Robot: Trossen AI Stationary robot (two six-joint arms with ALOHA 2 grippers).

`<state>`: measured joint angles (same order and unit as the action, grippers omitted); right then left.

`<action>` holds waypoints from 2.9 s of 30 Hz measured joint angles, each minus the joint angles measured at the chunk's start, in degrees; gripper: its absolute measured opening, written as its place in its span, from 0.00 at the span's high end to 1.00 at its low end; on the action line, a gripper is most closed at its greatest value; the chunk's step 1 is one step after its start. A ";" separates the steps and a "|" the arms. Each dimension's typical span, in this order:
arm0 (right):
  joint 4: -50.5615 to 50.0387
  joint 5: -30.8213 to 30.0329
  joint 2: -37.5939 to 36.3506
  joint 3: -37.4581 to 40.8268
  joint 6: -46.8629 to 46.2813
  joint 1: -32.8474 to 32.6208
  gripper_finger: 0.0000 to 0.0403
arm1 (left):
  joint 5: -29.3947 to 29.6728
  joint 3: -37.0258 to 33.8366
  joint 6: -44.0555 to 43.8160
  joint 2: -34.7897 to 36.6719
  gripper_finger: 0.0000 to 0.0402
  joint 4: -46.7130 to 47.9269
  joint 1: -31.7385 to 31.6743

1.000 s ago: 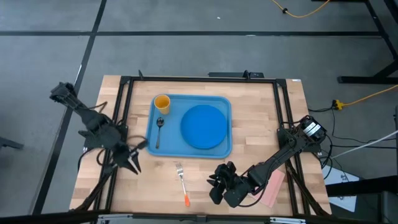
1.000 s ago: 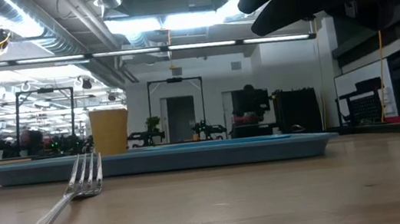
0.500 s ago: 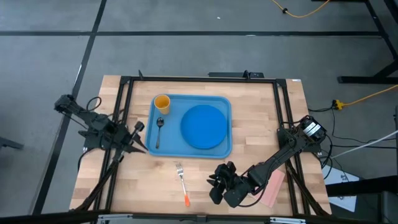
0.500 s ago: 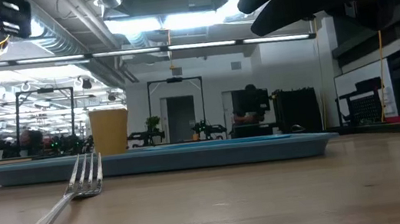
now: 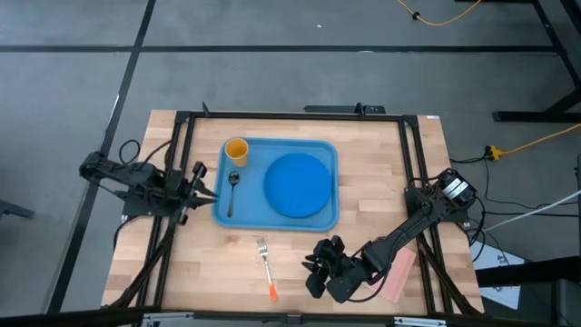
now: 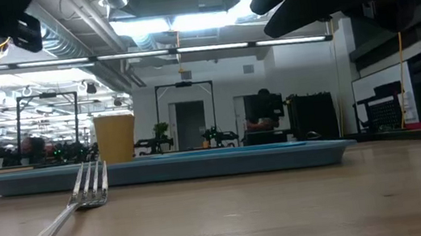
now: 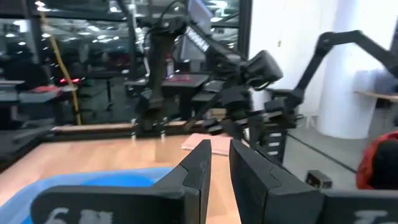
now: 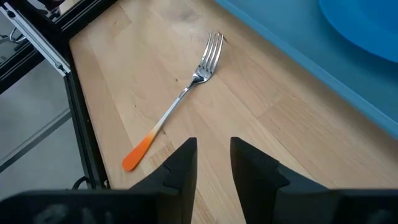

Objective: Pick and place plate/cup/fork/spoon on tray
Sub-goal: Put the orange fork on the light blue tray to the left of the blue plate

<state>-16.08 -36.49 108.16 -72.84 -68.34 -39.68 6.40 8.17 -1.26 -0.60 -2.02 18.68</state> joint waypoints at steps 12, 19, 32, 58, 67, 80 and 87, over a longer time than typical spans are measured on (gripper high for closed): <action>-0.01 0.12 0.00 0.00 -0.04 0.04 0.75 | -3.90 -7.70 -2.00 0.00 0.87 -8.38 -5.74; -0.01 0.15 0.00 0.00 -0.09 -0.61 0.75 | -4.11 -7.70 0.14 0.46 0.87 -7.13 -12.01; -0.04 0.14 0.00 0.00 1.05 -0.71 0.75 | -8.52 -7.68 -3.42 0.42 0.87 0.94 -24.73; 0.50 6.64 0.00 0.00 1.11 -0.74 0.75 | -8.44 -7.65 -2.70 0.27 0.87 1.11 -25.27; 3.62 -8.94 0.00 -0.04 7.67 1.84 0.75 | -8.42 -7.65 -2.68 0.27 0.87 1.13 -25.27; 19.34 15.00 4.12 -0.09 7.41 12.00 0.75 | -8.40 -7.65 -2.68 0.24 0.87 1.15 -25.27; 33.25 21.57 7.93 -0.44 11.99 13.17 0.75 | -8.40 -7.65 -2.68 0.24 0.87 1.11 -25.27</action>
<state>17.17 -14.92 116.09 -73.28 -56.34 -26.52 -2.01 0.51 -3.95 -0.36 -0.91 -6.59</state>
